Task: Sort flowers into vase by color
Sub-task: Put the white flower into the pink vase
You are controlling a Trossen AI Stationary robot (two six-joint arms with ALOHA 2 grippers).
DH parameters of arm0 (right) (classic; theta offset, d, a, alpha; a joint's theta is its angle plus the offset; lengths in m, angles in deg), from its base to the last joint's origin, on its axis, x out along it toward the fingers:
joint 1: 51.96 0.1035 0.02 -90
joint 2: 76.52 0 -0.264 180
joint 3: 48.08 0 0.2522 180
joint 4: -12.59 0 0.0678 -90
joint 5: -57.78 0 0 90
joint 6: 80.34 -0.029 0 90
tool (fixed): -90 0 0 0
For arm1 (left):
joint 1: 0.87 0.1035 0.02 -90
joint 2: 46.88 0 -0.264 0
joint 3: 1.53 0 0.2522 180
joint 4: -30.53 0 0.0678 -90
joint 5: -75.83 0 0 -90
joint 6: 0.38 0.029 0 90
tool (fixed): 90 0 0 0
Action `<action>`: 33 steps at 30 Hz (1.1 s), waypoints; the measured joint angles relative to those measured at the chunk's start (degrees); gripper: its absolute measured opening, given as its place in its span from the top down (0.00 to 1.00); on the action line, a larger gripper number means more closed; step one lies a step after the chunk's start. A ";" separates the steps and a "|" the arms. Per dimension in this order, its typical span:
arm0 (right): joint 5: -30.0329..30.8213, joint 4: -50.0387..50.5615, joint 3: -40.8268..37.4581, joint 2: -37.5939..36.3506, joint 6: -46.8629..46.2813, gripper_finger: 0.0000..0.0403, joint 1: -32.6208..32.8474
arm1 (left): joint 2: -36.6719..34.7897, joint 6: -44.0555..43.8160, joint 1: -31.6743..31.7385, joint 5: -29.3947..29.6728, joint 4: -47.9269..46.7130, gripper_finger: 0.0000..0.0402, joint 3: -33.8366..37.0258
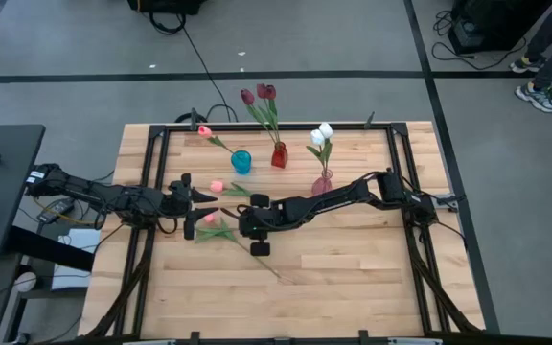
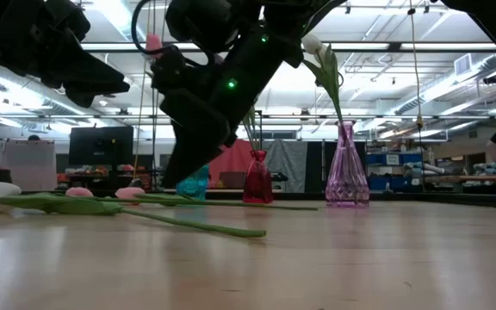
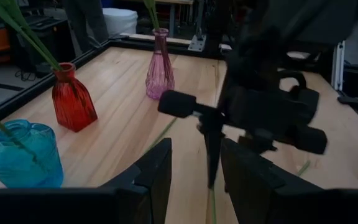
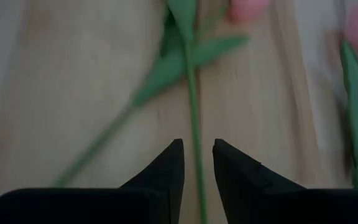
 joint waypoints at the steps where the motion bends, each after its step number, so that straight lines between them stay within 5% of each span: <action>1: -0.06 0.35 -0.03 0.00 0.25 0.76 -0.04 | -0.01 0.01 0.01 0.02 -0.27 0.64 0.00; 15: 0.20 0.24 -0.10 3.32 4.22 0.76 -0.05 | 0.01 -0.01 0.02 0.24 -0.07 0.64 0.00; 23: 1.91 2.38 0.00 3.26 2.31 0.97 -0.28 | 0.03 0.06 0.00 0.24 1.46 0.64 0.00; 33: 5.61 13.02 -0.21 -2.35 -2.75 0.98 -0.99 | 0.10 4.51 -2.52 -4.86 12.30 0.64 -0.02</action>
